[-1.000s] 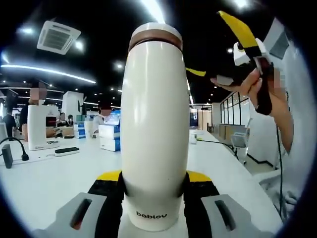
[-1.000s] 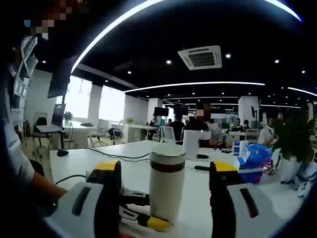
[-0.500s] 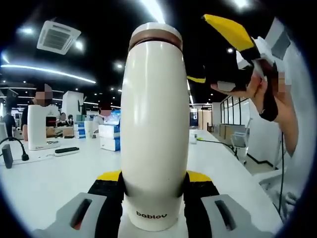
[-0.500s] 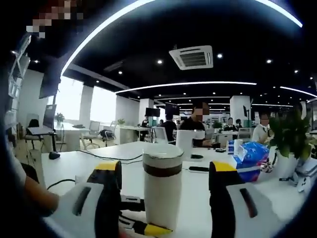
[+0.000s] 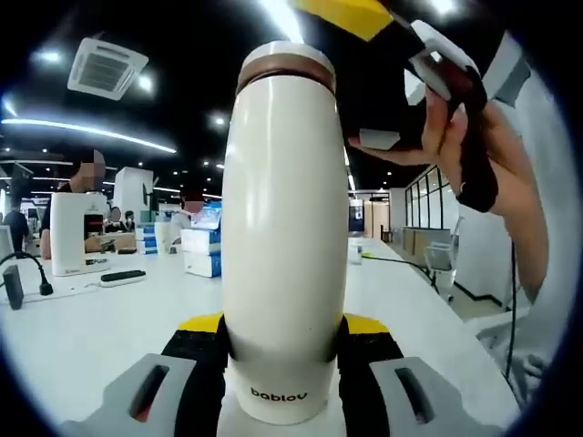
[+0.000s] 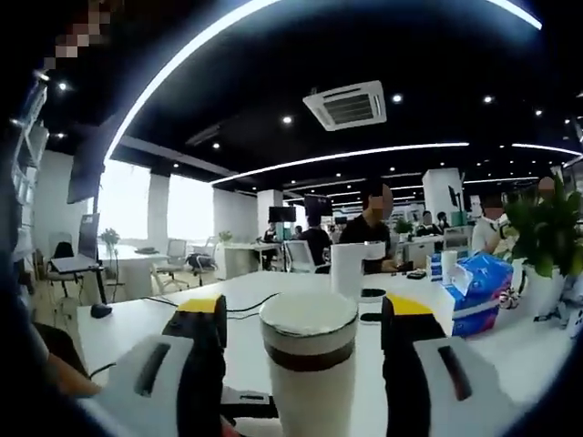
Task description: Grasp the water cup twist off the cup lid place the cup lid on the table
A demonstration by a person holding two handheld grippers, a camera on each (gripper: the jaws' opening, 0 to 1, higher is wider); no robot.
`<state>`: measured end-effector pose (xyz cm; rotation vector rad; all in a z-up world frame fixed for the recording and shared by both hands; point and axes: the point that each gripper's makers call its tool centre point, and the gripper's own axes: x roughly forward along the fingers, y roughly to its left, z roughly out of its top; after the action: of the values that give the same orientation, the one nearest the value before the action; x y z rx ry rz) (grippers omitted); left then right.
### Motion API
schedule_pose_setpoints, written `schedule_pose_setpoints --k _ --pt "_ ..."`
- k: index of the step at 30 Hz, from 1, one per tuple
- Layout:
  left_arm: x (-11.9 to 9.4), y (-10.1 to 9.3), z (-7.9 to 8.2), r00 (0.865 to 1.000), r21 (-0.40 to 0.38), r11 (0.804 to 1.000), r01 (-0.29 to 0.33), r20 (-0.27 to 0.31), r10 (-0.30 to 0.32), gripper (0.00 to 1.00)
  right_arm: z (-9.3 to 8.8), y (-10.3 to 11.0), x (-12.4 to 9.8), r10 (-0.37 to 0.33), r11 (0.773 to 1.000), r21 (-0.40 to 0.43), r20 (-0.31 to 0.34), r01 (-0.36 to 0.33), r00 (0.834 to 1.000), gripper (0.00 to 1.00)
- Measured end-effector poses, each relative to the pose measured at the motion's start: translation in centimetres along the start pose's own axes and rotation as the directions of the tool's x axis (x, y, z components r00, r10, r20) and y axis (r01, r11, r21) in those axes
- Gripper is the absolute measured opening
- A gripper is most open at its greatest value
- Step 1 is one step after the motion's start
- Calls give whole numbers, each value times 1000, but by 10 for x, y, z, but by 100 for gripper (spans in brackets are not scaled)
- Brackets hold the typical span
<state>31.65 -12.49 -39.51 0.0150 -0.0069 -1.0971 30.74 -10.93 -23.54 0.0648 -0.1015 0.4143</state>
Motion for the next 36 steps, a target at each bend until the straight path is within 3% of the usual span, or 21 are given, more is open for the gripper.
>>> schedule_pose_setpoints --k 14,21,36 --pt "0 -2 0 1000 0 1000 0 0 0 48 -6 -1 5 -27 998 -49 -32 26 999 62" --pt "0 -4 0 1000 2 1000 1 0 -1 48 -5 -3 5 -31 998 -54 -38 29 999 49" --pt "0 -5 0 1000 3 1000 4 1 -4 48 -5 2 4 64 997 -39 -53 -66 997 46"
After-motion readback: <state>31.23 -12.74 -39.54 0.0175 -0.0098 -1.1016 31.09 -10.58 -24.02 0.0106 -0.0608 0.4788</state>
